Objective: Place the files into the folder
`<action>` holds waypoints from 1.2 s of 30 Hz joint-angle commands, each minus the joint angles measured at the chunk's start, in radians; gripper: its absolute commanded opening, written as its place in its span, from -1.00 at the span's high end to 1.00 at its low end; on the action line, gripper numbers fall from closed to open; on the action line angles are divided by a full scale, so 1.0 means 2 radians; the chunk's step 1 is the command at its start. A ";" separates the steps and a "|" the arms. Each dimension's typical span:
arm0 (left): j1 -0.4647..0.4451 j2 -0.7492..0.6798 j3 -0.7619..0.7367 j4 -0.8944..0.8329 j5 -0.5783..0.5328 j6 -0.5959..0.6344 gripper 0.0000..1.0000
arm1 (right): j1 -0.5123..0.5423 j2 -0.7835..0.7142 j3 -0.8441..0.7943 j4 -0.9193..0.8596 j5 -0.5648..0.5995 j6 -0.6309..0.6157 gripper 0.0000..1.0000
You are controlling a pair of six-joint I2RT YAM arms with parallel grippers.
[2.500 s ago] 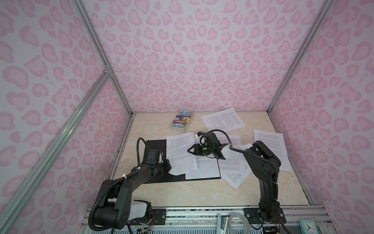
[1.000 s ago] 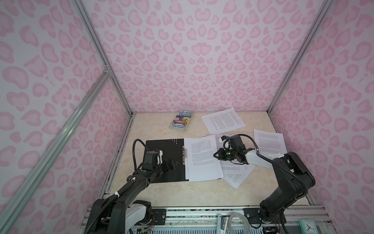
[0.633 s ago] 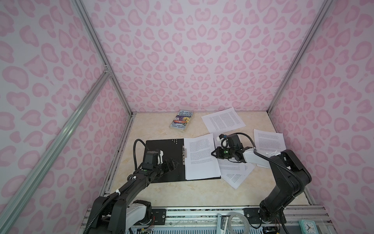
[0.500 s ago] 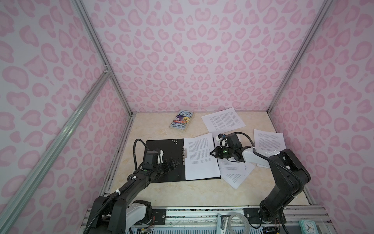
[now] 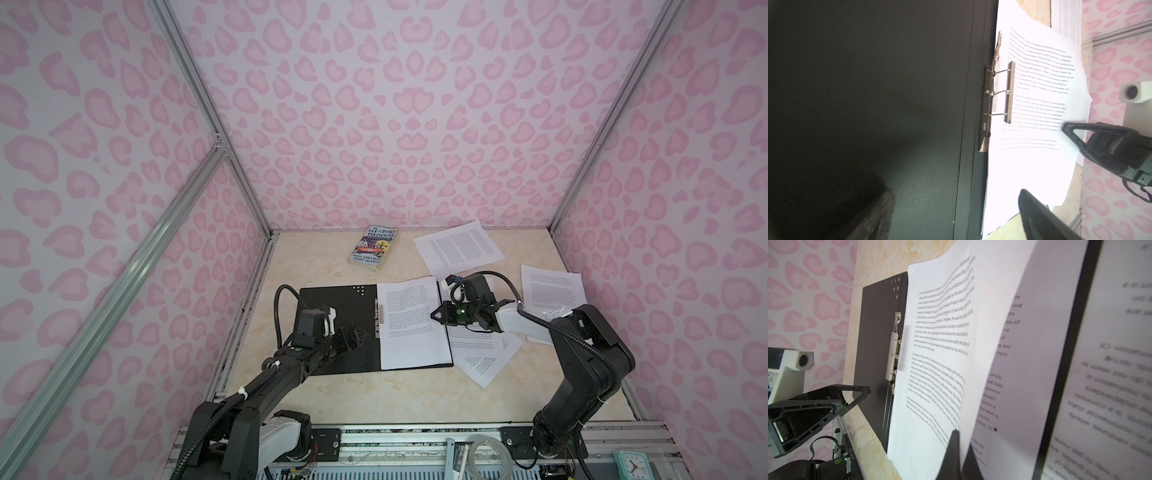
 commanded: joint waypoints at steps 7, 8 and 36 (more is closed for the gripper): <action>0.000 0.002 0.001 0.010 0.004 -0.001 -0.88 | 0.004 0.010 -0.006 0.022 -0.013 0.014 1.00; 0.000 0.002 0.002 0.010 0.004 -0.001 -0.88 | 0.004 0.011 -0.007 0.023 -0.014 0.015 1.00; -0.001 -0.008 -0.002 0.016 0.015 -0.002 -0.89 | -0.076 -0.081 -0.059 -0.043 0.141 0.000 -0.59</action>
